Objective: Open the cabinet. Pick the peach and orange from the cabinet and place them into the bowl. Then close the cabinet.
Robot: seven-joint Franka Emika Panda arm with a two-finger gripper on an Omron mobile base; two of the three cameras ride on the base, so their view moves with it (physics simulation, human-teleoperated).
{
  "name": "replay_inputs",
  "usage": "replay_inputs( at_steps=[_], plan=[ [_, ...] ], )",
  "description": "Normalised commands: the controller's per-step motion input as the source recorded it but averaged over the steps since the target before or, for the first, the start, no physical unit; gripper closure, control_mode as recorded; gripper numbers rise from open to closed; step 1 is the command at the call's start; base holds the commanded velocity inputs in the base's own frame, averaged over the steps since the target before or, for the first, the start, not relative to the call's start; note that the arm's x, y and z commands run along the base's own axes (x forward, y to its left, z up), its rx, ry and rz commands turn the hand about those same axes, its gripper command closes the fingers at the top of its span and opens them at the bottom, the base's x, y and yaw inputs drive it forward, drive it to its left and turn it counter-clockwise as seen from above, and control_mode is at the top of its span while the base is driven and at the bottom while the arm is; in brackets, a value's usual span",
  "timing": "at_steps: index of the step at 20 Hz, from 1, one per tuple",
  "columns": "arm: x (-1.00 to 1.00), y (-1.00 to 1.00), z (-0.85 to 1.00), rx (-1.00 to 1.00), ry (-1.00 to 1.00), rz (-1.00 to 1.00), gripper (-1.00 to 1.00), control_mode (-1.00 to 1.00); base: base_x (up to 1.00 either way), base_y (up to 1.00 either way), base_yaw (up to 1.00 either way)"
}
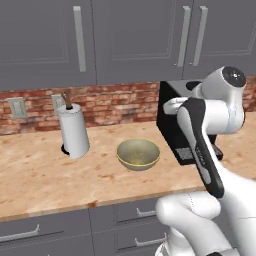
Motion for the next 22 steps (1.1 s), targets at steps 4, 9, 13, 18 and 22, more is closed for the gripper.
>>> replay_inputs(
  at_steps=[4,9,13,18,22],
  plan=[
    [-0.42,0.0,0.36,0.0,-0.38,0.0,-1.0,-1.0,0.0,0.0,0.0],
    [-0.43,0.0,0.53,0.0,-0.45,0.0,-1.0,-1.0,0.0,0.0,0.0],
    [-0.36,0.0,0.59,0.0,-0.43,0.0,-1.0,-1.0,0.0,0.0,0.0],
    [-0.24,0.0,0.52,0.0,-0.38,0.0,-1.0,-1.0,0.0,0.0,0.0],
    [-0.12,0.0,0.33,0.0,-0.25,0.0,-1.0,-1.0,0.0,0.0,0.0]
  ],
)
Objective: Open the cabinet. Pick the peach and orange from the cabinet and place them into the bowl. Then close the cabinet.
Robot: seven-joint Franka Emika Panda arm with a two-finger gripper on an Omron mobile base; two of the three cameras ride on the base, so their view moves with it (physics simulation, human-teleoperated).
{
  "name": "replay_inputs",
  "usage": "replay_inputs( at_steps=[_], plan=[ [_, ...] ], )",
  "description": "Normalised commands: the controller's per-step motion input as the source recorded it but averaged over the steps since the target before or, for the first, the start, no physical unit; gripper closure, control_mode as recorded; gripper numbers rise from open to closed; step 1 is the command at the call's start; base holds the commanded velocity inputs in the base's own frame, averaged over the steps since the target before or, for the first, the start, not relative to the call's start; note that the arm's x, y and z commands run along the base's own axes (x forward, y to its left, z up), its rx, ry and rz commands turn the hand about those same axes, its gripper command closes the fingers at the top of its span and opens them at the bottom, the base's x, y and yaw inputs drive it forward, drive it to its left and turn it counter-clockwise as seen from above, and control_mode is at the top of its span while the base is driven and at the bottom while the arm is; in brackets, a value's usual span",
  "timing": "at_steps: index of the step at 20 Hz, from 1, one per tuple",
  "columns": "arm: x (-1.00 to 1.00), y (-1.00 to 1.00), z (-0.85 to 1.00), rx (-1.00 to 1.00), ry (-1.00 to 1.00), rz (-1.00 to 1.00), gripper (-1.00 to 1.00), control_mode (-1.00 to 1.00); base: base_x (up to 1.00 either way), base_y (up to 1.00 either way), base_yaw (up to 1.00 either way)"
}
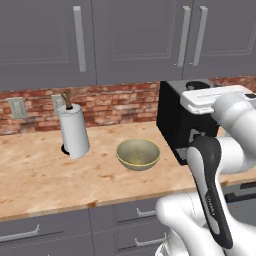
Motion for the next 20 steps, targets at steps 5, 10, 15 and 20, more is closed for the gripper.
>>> replay_inputs(
  at_steps=[5,10,15,20],
  plan=[
    [-0.04,0.0,0.32,0.0,-0.19,0.0,-1.0,-1.0,0.0,0.0,0.0],
    [0.15,-0.02,0.07,0.0,-0.02,0.0,-1.0,-1.0,0.0,0.0,0.0],
    [0.48,-0.25,0.0,0.0,0.0,0.0,-1.0,-1.0,0.0,0.0,0.0],
    [0.66,-0.32,0.0,0.0,0.0,0.0,-1.0,-1.0,0.0,0.0,0.0]
  ],
)
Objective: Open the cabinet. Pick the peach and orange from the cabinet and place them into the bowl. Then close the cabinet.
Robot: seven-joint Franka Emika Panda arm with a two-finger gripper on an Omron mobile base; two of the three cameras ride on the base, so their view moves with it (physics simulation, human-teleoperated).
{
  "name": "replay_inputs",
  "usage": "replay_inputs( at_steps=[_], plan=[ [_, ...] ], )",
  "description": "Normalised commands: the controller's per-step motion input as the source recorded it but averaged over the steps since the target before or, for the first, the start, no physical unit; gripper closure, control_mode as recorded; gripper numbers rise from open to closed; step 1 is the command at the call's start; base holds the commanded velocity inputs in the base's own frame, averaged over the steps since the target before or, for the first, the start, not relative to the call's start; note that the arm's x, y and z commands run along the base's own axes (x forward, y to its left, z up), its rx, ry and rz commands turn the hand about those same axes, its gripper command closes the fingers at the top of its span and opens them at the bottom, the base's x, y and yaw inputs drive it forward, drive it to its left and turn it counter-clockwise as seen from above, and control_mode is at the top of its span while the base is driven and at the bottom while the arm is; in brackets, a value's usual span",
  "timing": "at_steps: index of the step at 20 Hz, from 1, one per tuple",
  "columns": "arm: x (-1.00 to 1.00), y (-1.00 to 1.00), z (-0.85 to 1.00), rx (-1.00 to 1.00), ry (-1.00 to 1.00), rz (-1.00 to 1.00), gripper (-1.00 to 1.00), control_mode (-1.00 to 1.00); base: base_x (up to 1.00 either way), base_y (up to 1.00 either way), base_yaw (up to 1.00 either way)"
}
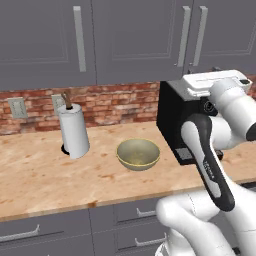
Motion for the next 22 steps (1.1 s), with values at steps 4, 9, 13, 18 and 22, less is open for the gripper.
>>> replay_inputs(
  at_steps=[4,9,13,18,22],
  plan=[
    [0.8,-0.08,0.0,0.0,0.0,0.0,-1.0,-1.0,0.0,0.0,0.0],
    [0.89,-0.01,0.0,0.0,0.0,0.0,-1.0,-1.0,0.0,0.0,0.0],
    [0.99,-0.1,0.0,0.0,0.01,0.0,-1.0,-1.0,0.0,0.0,0.0],
    [0.85,-0.36,0.06,0.03,0.0,0.0,-1.0,-1.0,0.0,0.0,0.0],
    [0.74,-0.14,0.01,0.0,0.03,0.0,-1.0,-1.0,0.0,0.0,0.0]
  ],
)
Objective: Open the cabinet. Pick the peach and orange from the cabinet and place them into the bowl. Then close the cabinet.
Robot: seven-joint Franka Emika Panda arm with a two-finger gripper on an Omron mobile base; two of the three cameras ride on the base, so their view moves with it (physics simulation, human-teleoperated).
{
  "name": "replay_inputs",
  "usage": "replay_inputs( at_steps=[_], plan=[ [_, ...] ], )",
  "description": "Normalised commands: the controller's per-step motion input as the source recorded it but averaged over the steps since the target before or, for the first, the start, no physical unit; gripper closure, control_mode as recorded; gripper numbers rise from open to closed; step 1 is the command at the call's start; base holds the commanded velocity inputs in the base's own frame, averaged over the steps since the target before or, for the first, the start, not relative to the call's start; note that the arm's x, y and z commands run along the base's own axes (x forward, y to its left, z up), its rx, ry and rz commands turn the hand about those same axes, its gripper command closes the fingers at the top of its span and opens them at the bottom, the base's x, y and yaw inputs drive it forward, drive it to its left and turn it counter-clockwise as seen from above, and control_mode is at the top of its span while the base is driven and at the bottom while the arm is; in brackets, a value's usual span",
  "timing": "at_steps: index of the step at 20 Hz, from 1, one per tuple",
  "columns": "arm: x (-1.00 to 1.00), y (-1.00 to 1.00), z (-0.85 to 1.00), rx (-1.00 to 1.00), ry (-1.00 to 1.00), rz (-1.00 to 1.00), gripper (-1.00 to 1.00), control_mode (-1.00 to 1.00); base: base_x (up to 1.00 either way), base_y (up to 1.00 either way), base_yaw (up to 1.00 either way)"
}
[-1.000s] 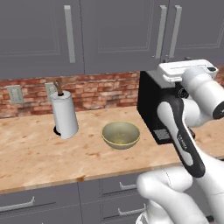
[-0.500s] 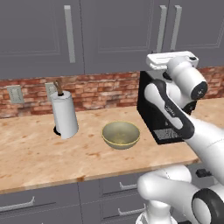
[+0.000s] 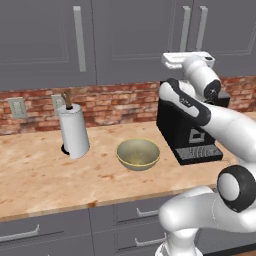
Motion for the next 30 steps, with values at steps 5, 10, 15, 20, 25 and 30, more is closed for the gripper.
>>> replay_inputs(
  at_steps=[5,10,15,20,25,30],
  plan=[
    [0.1,0.0,0.0,0.0,0.02,0.0,-1.0,-1.0,0.0,0.0,0.0],
    [0.33,0.0,0.0,0.0,0.0,0.0,-1.0,-1.0,0.0,0.0,0.0],
    [0.89,0.0,-0.02,0.0,0.07,-0.01,-1.0,-1.0,0.0,0.0,0.0],
    [1.0,0.04,0.0,0.0,0.16,-0.09,1.0,-1.0,0.0,0.0,0.0],
    [0.15,0.0,0.0,0.0,0.03,-0.01,1.0,-1.0,0.0,0.0,0.0],
    [0.0,0.0,0.0,0.0,0.0,0.0,1.0,-1.0,0.0,0.0,0.0]
  ],
)
